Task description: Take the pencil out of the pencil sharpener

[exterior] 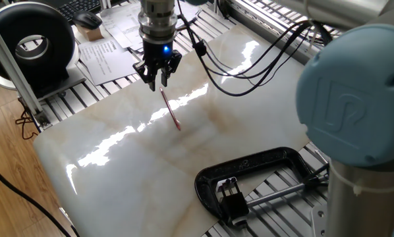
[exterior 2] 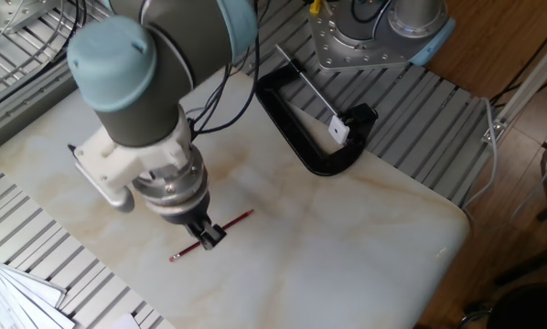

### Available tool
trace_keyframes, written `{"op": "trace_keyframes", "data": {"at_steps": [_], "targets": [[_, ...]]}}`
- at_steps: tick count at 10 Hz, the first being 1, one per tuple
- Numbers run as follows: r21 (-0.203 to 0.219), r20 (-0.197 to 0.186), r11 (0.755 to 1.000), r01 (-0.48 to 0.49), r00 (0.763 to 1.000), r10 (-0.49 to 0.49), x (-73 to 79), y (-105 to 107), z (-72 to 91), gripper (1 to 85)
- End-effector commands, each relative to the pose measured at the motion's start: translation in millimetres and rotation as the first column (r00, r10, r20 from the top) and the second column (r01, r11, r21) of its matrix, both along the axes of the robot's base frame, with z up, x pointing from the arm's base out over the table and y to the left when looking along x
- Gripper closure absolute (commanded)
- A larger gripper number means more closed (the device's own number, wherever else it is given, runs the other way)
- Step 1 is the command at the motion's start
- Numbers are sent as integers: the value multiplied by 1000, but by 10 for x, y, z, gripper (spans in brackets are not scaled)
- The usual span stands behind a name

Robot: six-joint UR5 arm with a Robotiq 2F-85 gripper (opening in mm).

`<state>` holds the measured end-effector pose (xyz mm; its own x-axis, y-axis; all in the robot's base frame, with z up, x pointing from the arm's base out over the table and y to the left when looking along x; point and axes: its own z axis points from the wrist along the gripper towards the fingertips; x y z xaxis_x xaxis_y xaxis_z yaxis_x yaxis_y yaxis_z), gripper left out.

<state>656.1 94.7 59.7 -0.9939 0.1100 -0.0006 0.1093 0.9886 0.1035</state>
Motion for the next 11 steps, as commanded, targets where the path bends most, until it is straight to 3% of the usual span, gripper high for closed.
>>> {"op": "trace_keyframes", "data": {"at_steps": [1, 5, 6, 7, 9, 11], "targets": [[-8, -14, 1000, -6, 1000, 6, 12, -10, -91, 487], [-6, 5, 1000, -13, 1000, 13, 60, -2, -90, 477], [-27, 2, 1000, 8, 1000, -8, 82, -62, -155, 477], [-55, -17, 998, 31, 999, -32, 33, -185, -221, 483], [-31, -23, 998, 62, 998, -63, -113, -292, -169, 493], [-26, 16, 997, 72, 997, -72, -18, -282, -141, 463]]}}
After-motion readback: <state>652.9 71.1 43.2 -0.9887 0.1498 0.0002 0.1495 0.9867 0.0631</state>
